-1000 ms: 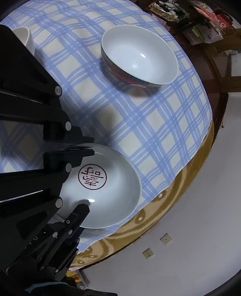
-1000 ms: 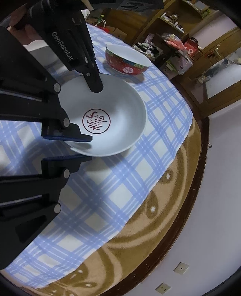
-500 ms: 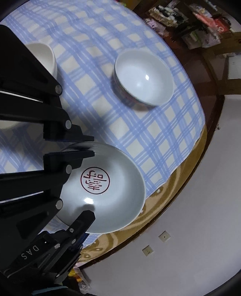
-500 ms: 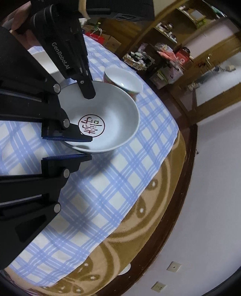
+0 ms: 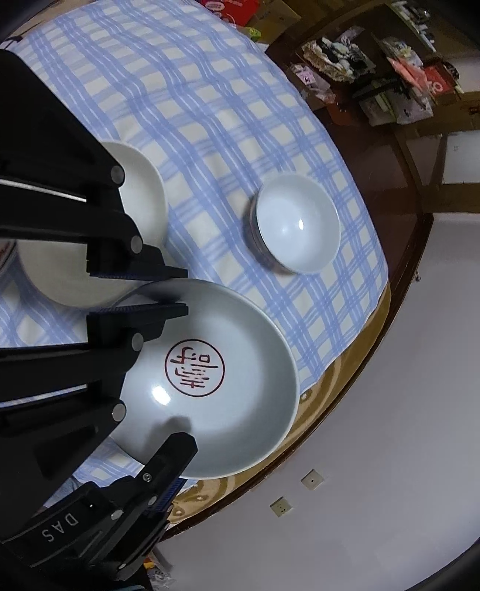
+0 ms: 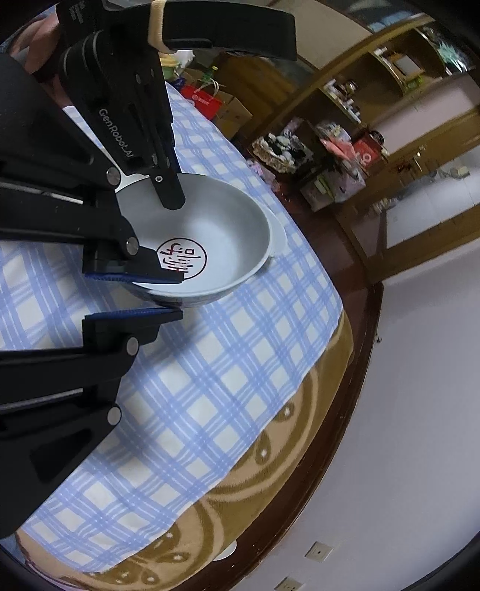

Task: Organize plates and bowls
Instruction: 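Carry the red-character bowl with both tools toward the large white bowl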

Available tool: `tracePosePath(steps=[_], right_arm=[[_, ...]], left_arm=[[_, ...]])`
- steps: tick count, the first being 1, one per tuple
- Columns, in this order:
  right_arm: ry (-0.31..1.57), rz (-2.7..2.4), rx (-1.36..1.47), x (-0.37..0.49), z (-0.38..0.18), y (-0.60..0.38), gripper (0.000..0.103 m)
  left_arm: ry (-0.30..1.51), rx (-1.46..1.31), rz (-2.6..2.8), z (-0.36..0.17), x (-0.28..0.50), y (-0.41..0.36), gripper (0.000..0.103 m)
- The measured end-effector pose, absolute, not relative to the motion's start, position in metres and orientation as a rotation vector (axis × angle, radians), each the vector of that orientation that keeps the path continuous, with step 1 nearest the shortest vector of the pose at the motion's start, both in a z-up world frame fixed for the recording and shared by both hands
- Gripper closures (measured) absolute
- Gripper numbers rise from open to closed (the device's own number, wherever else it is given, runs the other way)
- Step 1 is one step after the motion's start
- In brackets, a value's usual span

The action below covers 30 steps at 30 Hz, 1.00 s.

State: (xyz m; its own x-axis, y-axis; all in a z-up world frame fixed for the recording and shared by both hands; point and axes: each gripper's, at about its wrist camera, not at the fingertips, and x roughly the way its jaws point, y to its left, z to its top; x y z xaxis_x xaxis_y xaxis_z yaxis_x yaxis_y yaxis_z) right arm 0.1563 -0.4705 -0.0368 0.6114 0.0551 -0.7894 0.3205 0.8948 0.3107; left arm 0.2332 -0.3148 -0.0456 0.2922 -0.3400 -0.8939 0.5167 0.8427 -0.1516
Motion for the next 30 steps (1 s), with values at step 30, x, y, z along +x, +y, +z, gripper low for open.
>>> tracePosePath(steps=[30], right_arm=[[1.015,0.024,0.341,0.163,-0.057,-0.379,0.090]], left_arm=[[1.231,0.120,-0.402,-0.067,0.217,-0.214,0.092]])
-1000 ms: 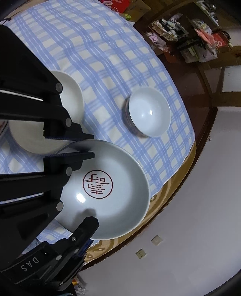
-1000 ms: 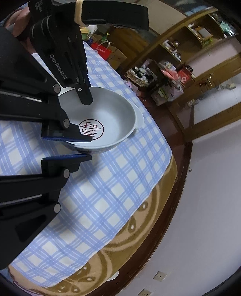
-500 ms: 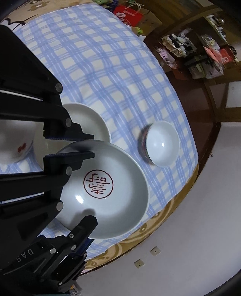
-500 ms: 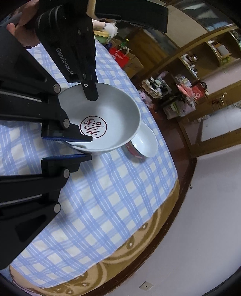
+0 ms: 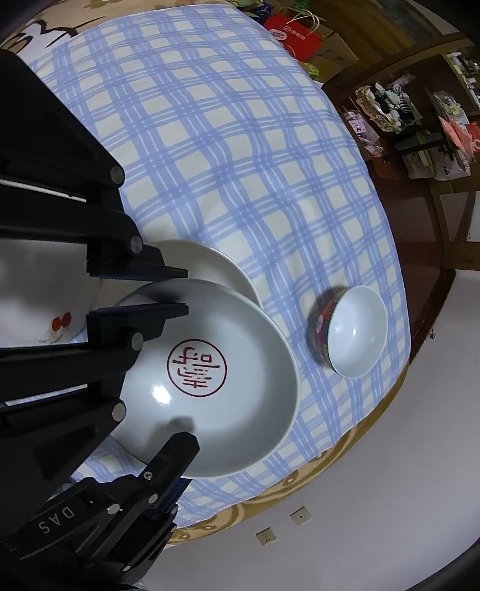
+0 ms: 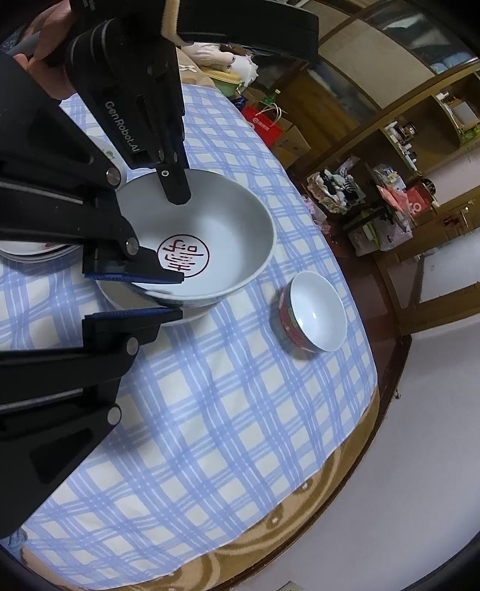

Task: Organize plates and bowls
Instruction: 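Carry the red-character bowl with both tools toward the large white bowl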

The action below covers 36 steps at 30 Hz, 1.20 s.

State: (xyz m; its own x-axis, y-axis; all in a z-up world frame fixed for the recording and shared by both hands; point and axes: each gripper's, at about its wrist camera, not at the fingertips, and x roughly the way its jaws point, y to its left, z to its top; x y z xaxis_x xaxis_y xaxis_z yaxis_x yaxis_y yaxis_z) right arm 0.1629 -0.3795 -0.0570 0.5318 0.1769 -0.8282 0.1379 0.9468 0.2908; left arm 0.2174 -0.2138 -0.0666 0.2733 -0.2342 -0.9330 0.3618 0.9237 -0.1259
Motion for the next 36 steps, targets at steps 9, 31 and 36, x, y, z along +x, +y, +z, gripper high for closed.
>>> tracePosePath(steps=[9,31,36], right_arm=[[1.056,0.046,0.304,0.170,-0.071,-0.367,0.090],[1.150,0.014,0.238,0.182,-0.094,-0.359,0.090],[1.156,0.009,0.263,0.182,-0.095,-0.364,0.090]], left_arm=[[1.259,0.107,-0.380,-0.081,0.220,-0.204,0.092],[1.337,0.092,-0.370,-0.112,0.224,-0.203,0.092],[1.339,0.093,-0.367,-0.115,0.224,-0.206,0.091]])
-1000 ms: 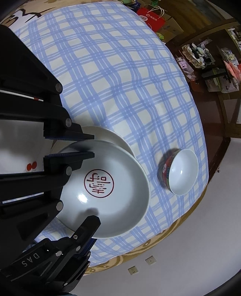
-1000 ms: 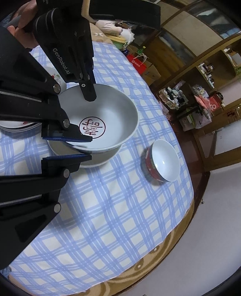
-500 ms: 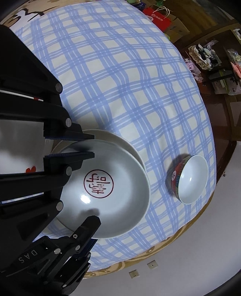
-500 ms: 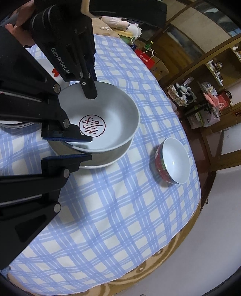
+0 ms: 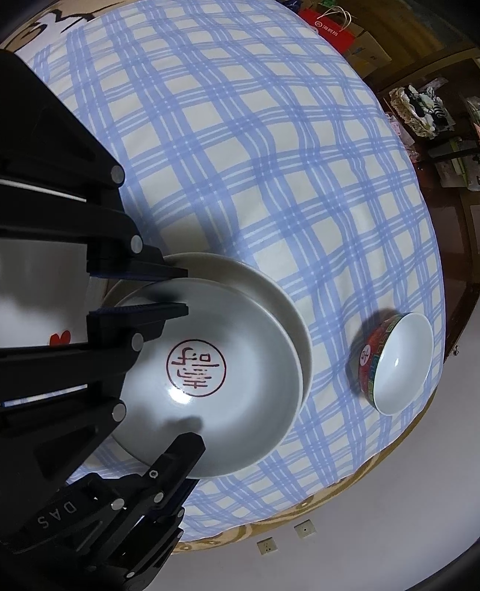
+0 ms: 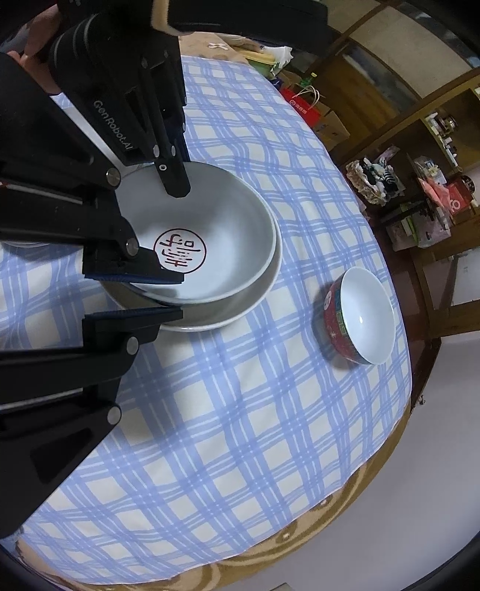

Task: Organize plates and bowls
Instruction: 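Carry the red-character bowl with both tools toward the large white bowl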

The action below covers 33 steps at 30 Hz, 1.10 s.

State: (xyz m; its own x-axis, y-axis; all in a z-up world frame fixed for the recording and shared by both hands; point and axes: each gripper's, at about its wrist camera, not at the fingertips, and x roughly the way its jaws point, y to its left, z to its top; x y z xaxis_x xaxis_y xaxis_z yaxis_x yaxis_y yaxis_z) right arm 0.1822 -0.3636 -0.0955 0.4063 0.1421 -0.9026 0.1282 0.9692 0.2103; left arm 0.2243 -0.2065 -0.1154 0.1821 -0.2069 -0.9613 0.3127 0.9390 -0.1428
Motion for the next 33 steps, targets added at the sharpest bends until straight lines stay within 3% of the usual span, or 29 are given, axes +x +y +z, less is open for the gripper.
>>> tracePosePath(steps=[33], right_arm=[[1.179,0.010,0.256,0.1861,-0.1027,-0.3660,0.090]], left_arm=[[1.324,0.144,-0.374,-0.1157,0.2203,-0.2124,0.091]])
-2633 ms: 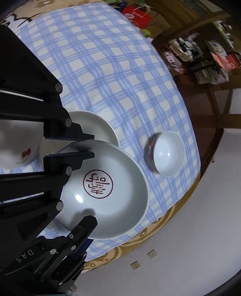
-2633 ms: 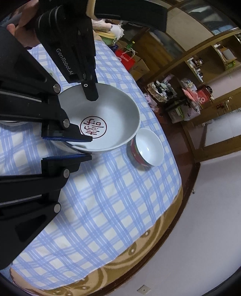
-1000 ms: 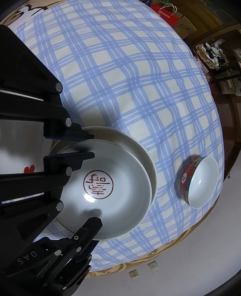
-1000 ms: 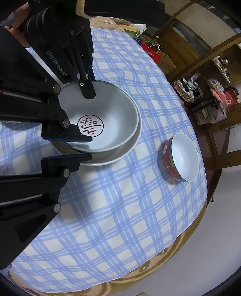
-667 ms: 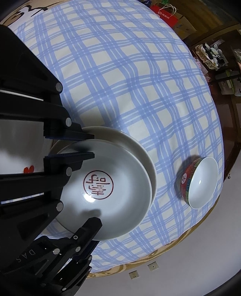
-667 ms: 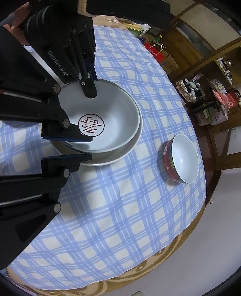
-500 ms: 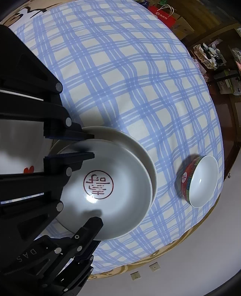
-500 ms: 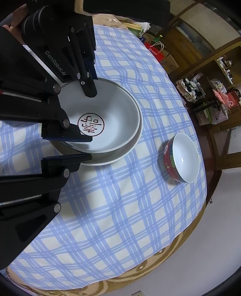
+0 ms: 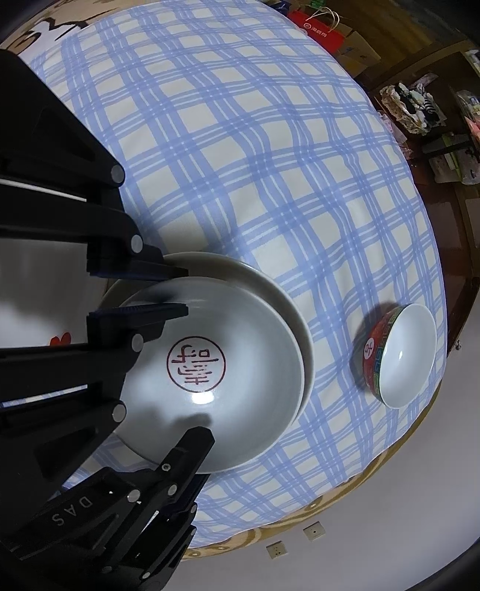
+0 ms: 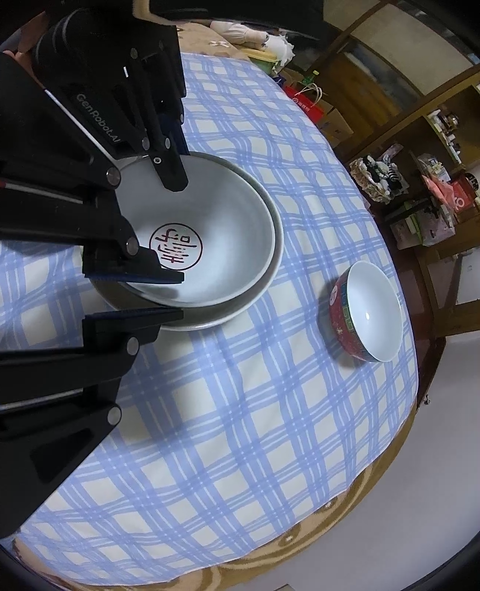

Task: Organize plates and bowls
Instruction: 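Carry the red-character bowl with both tools toward the large white bowl, then lower the red-character bowl into the large white bowl with both tools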

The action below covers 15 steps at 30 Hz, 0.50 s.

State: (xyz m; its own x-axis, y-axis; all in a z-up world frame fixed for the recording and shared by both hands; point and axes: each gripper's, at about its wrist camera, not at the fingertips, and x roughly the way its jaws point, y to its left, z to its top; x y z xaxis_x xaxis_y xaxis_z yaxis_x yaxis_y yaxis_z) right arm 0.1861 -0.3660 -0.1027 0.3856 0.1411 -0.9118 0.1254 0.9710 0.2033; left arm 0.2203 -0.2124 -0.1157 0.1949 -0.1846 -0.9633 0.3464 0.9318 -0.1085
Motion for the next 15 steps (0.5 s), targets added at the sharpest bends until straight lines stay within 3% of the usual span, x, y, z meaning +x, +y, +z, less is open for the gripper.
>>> tracePosePath(steps=[15], right_arm=[[1.182,0.027,0.313,0.1848,-0.0987,-0.3738,0.089]], left_arm=[[1.305,0.196,-0.429,-0.1109,0.2161,-0.2142,0.090]])
